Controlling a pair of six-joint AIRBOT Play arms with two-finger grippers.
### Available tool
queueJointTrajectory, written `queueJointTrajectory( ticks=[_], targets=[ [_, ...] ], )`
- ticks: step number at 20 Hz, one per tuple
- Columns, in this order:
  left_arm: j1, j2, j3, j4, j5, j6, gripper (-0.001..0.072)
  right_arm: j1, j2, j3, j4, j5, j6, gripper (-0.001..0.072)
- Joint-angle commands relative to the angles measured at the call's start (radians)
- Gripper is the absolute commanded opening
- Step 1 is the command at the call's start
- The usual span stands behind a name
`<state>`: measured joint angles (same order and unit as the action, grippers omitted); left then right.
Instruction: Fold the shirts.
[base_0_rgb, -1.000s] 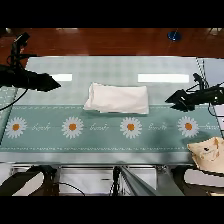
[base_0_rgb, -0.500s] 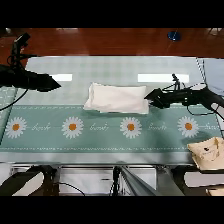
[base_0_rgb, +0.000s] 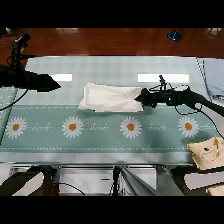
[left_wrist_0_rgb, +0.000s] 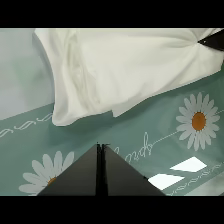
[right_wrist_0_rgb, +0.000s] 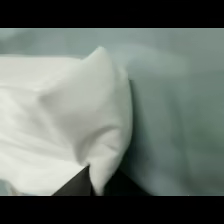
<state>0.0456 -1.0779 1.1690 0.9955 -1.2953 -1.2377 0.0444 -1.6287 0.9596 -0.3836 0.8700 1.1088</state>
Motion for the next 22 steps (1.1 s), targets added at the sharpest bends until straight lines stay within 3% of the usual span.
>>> queueJointTrajectory(
  ticks=[1, 4, 6, 8, 11, 17, 22],
  targets=[
    [0.0, 0.0, 0.0, 0.0, 0.001, 0.015, 0.0028, -0.024, 0.051, 0.08, 0.027, 0.157, -0.03, 0.0024],
    [0.0, 0.0, 0.0, 0.0, 0.001, 0.022, 0.0028, -0.073, 0.197, 0.201, -0.089, 0.26, 0.132, 0.0024],
    [0.0, 0.0, 0.0, 0.0, 0.001, 0.022, 0.0028, -0.114, 0.313, 0.299, -0.262, 0.312, 0.282, 0.0024],
    [0.0, 0.0, 0.0, 0.0, 0.002, 0.023, 0.0027, -0.173, 0.414, 0.4, -0.418, 0.421, 0.417, 0.0024],
    [0.0, 0.0, 0.0, 0.0, 0.001, 0.023, 0.0028, -0.304, 0.532, 0.513, -0.528, 0.62, 0.545, 0.0024],
    [0.0, 0.0, 0.0, 0.0, -0.018, 0.074, 0.0028, -0.7, 0.64, 0.541, -0.766, 0.99, 0.596, 0.0024],
    [0.0, 0.0, 0.0, 0.0, -0.019, 0.089, 0.0028, -0.974, 0.72, 0.541, -0.872, 0.989, 0.694, 0.0023]
  ],
)
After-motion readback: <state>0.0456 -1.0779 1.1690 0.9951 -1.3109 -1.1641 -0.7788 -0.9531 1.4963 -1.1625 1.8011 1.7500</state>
